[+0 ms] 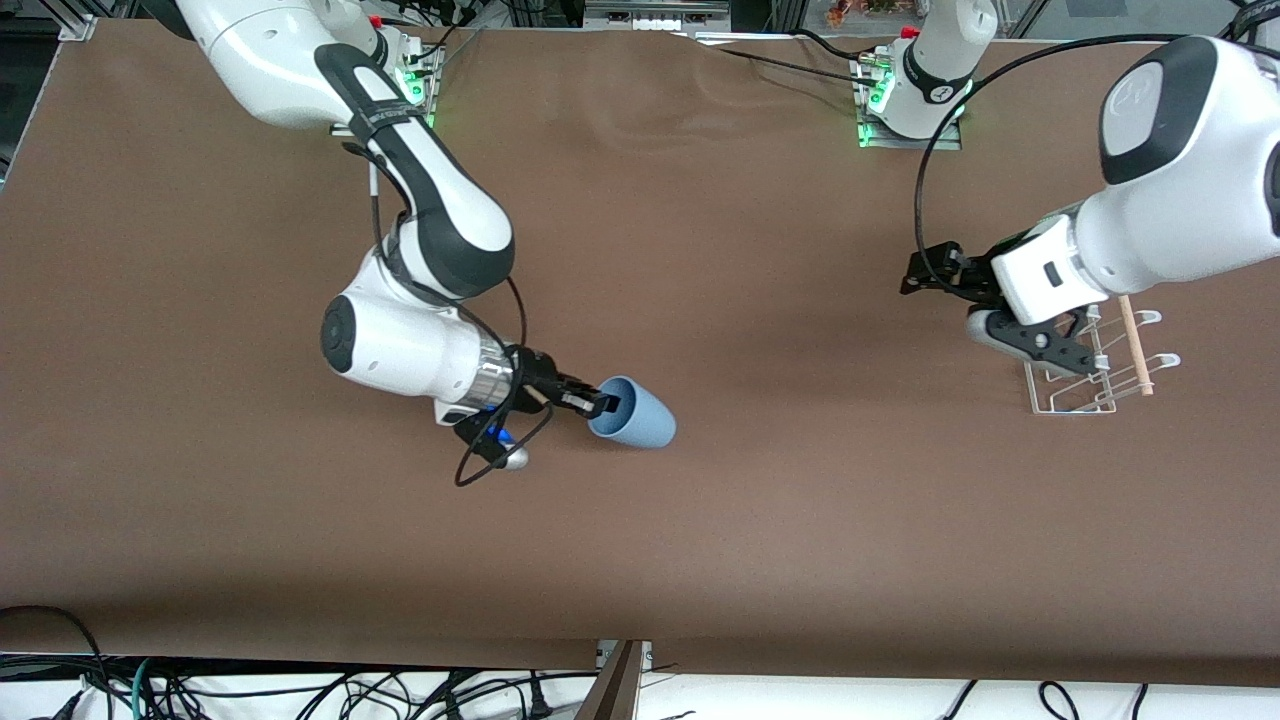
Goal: Transfer cup to left arm and place on rack
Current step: 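Carry the cup toward center while the left gripper reaches toward it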
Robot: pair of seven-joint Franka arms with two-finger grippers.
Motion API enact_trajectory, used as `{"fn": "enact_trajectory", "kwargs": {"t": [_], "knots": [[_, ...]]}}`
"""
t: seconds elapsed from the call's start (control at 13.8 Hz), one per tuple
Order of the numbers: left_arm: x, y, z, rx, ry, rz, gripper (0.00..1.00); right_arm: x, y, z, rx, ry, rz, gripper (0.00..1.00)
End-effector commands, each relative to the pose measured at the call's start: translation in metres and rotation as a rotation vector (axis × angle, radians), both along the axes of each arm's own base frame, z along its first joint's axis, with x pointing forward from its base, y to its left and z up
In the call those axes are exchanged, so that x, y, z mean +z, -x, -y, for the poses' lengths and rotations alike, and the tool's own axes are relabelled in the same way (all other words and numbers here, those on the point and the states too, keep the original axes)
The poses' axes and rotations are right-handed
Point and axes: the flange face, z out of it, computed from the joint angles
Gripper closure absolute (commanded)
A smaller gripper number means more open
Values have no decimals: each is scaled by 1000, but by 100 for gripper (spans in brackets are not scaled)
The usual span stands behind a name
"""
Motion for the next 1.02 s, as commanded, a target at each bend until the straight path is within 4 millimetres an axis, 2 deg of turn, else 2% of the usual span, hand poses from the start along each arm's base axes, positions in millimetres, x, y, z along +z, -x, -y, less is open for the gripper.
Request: {"fn": "enact_trajectory", "kwargs": {"t": [0.0,0.22,0.36,0.51,0.58,0.73,0.94], "knots": [[4,-9,23,-231,98,119,0,6,10,-42,-46,-56,7,100],[-13,-16,42,-443,152,204,0,16,27,-84,-83,-88,-19,100],[-29,-23,47,-596,216,261,0,28,30,-94,-126,-112,-61,100],[-43,-32,48,-733,231,343,0,33,42,-108,-120,-151,-105,100],[-52,-36,50,-810,241,377,0,39,44,-111,-123,-171,-115,100],[-57,-36,56,-881,282,431,0,58,44,-116,-159,-213,-149,100],[-52,-35,75,-928,323,503,0,66,45,-119,-167,-228,-158,100]]}}
